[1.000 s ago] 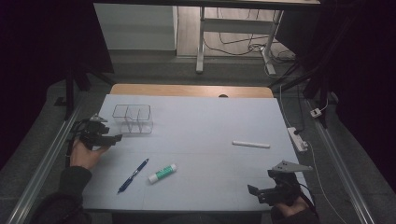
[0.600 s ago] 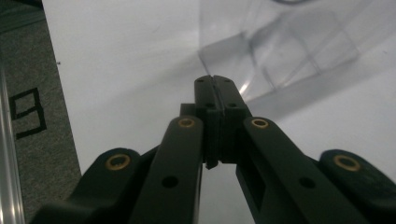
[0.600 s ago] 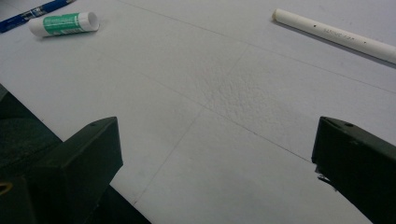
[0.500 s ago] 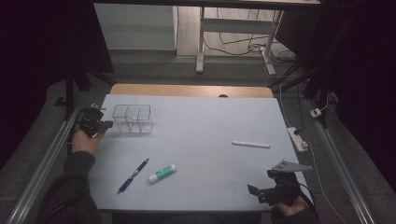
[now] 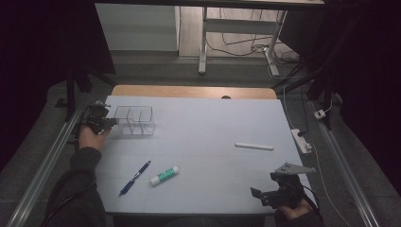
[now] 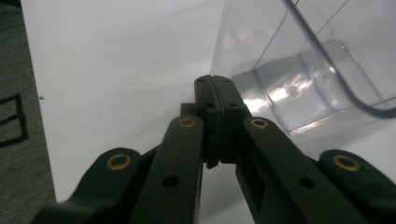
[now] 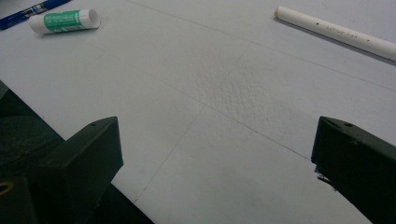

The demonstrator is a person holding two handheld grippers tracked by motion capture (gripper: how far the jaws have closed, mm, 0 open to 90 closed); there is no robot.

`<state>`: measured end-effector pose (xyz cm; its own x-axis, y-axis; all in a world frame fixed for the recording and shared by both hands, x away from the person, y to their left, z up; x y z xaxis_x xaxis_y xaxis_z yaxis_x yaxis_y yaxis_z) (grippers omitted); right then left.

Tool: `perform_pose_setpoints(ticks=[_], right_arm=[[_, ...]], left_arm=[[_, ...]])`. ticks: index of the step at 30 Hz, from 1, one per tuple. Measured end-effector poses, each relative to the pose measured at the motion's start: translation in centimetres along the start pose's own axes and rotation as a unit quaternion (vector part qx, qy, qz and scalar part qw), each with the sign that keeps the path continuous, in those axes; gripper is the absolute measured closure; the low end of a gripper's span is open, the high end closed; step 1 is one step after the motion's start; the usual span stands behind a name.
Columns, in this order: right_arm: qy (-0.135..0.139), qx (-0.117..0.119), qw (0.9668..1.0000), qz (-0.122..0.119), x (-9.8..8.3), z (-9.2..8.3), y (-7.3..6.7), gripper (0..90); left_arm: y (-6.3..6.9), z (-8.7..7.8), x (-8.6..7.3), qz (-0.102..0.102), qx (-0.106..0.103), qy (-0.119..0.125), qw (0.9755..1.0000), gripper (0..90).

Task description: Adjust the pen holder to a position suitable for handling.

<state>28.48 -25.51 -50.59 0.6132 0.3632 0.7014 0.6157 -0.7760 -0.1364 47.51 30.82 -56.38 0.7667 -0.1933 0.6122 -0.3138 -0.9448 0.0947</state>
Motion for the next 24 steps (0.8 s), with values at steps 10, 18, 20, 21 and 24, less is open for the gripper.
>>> perform_pose_setpoints(ticks=[10, 18, 20, 21, 24], right_arm=[[-0.004, 0.001, 1.0000, -0.003, 0.0, 0.1, -0.1, 3.1], [-0.005, 0.001, 1.0000, -0.004, 0.0, 0.1, -0.1, 3.2], [-0.005, 0.001, 1.0000, -0.004, 0.0, 0.1, -0.1, 3.2], [-0.005, 0.001, 1.0000, -0.005, 0.0, 0.1, -0.1, 3.2], [-0.006, 0.001, 1.0000, -0.007, 0.0, 0.1, -0.1, 3.2]], left_arm=[[1.5, 0.1, 0.7, 0.007, -0.028, 0.007, 0.9996, 89.0], [4.8, 0.7, 1.7, 0.041, -0.050, -0.002, 0.9979, 89.0], [5.7, 0.9, 2.0, 0.052, -0.055, -0.004, 0.9972, 89.0], [6.2, 0.9, 2.1, 0.057, -0.058, -0.006, 0.9966, 89.0], [7.6, 1.2, 2.4, 0.073, -0.069, -0.008, 0.9949, 89.0]])
Point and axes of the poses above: each handheld gripper's, and its own axes: z roughly forward along the jaws, x roughly out of its top, y roughly to its right, the point moved 7 cm from there along z, roughly forward along the jaws
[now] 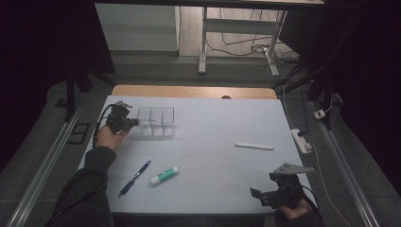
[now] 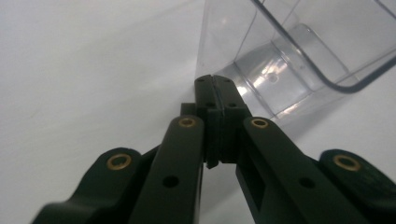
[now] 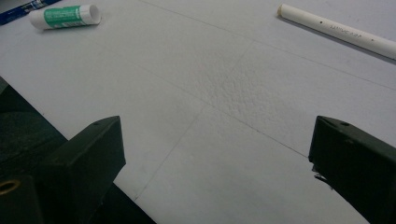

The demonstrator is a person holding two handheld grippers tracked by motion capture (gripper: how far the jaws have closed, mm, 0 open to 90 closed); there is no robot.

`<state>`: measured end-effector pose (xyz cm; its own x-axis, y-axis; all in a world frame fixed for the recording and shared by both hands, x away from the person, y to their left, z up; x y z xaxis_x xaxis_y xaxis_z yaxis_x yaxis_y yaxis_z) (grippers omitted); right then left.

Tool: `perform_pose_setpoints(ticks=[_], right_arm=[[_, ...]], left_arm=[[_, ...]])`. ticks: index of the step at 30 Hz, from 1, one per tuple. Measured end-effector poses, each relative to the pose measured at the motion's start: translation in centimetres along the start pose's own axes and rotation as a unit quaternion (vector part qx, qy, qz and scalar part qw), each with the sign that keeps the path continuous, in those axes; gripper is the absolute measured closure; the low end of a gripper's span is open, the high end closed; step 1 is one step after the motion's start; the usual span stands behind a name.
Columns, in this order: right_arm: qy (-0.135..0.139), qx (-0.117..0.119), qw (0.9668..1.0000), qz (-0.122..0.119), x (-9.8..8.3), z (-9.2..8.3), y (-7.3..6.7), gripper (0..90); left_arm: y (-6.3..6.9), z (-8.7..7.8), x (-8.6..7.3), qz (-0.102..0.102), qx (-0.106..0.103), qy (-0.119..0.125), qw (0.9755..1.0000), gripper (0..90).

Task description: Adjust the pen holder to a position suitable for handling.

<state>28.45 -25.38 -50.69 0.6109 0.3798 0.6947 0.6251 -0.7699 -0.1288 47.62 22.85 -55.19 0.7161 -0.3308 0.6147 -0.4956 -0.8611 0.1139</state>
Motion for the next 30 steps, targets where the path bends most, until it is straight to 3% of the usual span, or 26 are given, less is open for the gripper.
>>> perform_pose_setpoints(ticks=[10, 30], right_arm=[[-0.002, 0.000, 1.0000, 0.002, 0.0, 0.0, 0.0, 3.2], [0.000, 0.006, 1.0000, 0.006, 0.0, 0.0, 0.0, 3.3]], left_arm=[[3.9, 1.5, 2.0, 0.029, -0.023, -0.001, 0.9993, 89.0], [9.4, 5.1, 5.8, 0.069, -0.044, -0.016, 0.9966, 89.0]])
Point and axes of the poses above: each handheld gripper's, and its own axes: z roughly forward along the jaws, x roughly out of its top, y roughly to its right, the point moved 7 cm from there along z, roughly forward along the jaws
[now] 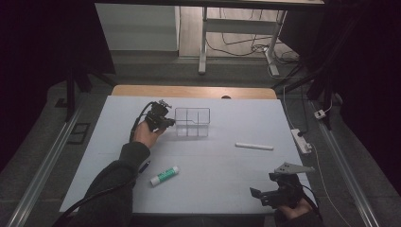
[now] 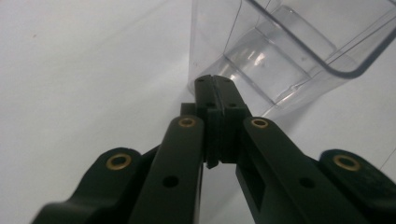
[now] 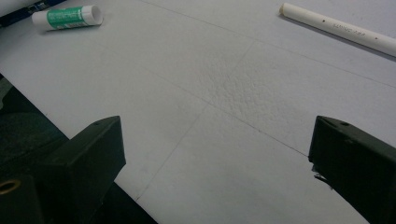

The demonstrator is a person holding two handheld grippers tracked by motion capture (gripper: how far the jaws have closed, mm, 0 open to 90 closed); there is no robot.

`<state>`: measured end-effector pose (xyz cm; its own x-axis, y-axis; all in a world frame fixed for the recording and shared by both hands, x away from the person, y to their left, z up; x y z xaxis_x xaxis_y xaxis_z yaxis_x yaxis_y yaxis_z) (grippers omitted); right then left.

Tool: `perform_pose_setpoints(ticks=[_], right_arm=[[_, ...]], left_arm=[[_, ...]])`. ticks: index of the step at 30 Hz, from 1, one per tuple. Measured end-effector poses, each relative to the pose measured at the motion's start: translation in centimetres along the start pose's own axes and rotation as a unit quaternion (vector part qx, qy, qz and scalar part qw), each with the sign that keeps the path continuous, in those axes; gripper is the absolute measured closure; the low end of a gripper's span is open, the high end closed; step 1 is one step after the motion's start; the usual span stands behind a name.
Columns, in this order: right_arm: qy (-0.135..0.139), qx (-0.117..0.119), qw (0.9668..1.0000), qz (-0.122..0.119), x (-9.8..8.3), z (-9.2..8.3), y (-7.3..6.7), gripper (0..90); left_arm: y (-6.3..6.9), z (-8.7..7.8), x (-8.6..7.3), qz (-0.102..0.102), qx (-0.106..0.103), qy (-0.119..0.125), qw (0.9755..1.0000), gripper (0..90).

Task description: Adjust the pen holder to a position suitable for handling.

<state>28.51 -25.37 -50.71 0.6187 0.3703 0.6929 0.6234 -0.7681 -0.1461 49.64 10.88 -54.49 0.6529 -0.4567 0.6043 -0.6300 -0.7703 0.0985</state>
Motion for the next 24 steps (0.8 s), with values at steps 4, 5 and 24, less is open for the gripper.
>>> perform_pose_setpoints(ticks=[4, 5, 24], right_arm=[[0.000, 0.001, 1.0000, 0.000, 0.0, 0.0, 0.0, 3.3], [0.000, 0.001, 1.0000, 0.000, 0.0, 0.0, 0.0, 3.3], [0.001, 0.001, 1.0000, -0.003, 0.0, 0.0, 0.0, 3.3]], left_arm=[[0.6, 0.4, 0.8, 0.006, -0.001, -0.001, 1.0000, 88.9], [0.7, 0.6, 1.0, 0.006, -0.002, -0.001, 1.0000, 89.0], [0.6, -1.5, 0.9, 0.022, 0.011, 0.011, 0.9996, 72.4]])
Point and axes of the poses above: each handheld gripper's, and its own axes: z roughly forward along the jaws, x roughly out of its top, y roughly to its right, the point moved 7 cm from there along z, roughly forward along the jaws
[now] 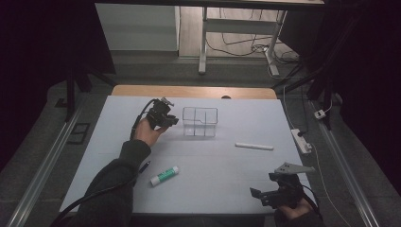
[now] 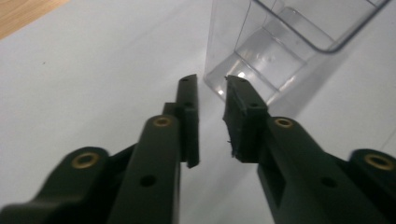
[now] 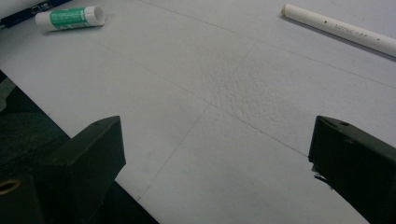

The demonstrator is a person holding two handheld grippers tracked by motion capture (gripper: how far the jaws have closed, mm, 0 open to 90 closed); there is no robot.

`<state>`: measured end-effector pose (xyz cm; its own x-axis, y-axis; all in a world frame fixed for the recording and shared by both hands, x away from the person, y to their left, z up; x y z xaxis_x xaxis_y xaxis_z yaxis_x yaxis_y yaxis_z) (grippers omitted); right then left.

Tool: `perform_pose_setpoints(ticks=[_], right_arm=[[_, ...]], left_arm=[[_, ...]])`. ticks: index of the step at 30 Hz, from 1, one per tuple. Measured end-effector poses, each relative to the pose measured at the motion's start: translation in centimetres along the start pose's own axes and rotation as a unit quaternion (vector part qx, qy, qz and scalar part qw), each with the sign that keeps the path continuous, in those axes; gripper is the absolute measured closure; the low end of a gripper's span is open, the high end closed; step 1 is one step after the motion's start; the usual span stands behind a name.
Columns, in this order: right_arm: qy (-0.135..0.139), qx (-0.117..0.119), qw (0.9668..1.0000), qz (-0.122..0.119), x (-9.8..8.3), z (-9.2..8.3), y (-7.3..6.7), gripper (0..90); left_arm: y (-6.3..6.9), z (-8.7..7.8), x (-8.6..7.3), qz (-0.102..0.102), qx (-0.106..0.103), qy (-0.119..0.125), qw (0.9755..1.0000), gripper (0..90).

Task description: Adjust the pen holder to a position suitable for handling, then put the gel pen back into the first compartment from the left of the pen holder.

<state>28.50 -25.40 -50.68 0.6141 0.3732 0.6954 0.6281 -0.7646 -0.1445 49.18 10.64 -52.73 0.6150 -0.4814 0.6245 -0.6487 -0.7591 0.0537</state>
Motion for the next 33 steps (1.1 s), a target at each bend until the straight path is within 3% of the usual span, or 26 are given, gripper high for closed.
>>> perform_pose_setpoints(ticks=[6, 13, 16, 21, 25, 33], right_arm=[[-0.001, 0.002, 1.0000, 0.002, 0.0, 0.0, 0.0, 3.3], [-0.002, 0.001, 1.0000, 0.001, 0.0, 0.1, 0.0, 3.3], [-0.002, 0.002, 1.0000, 0.002, 0.0, 0.0, 0.0, 3.3], [-0.002, 0.001, 1.0000, 0.000, 0.0, 0.1, 0.0, 3.3], [-0.003, 0.001, 1.0000, -0.002, 0.0, 0.1, -0.1, 3.3], [-0.001, 0.001, 1.0000, -0.001, 0.0, 0.1, -0.1, 3.3]], left_arm=[[0.0, -1.4, -1.0, -0.006, -0.004, 0.007, 0.9999, 49.9], [0.4, -2.7, -2.2, -0.011, -0.015, 0.011, 0.9998, 34.2], [0.6, -3.2, -2.6, -0.013, -0.015, 0.012, 0.9997, 18.3], [1.1, -4.1, -3.4, -0.007, -0.031, 0.015, 0.9994, 13.2], [1.5, -4.7, -3.8, -0.013, -0.041, 0.020, 0.9989, 8.4], [2.0, -5.6, -5.7, 0.014, -0.033, 0.018, 0.9992, 0.0]])
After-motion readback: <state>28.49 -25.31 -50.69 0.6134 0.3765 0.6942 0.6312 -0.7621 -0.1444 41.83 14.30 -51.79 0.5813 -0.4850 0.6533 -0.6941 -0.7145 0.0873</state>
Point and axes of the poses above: each handheld gripper's, and its own axes: z roughly forward along the jaws, x roughly out of its top, y roughly to its right, the point moved 7 cm from there along z, roughly forward along the jaws
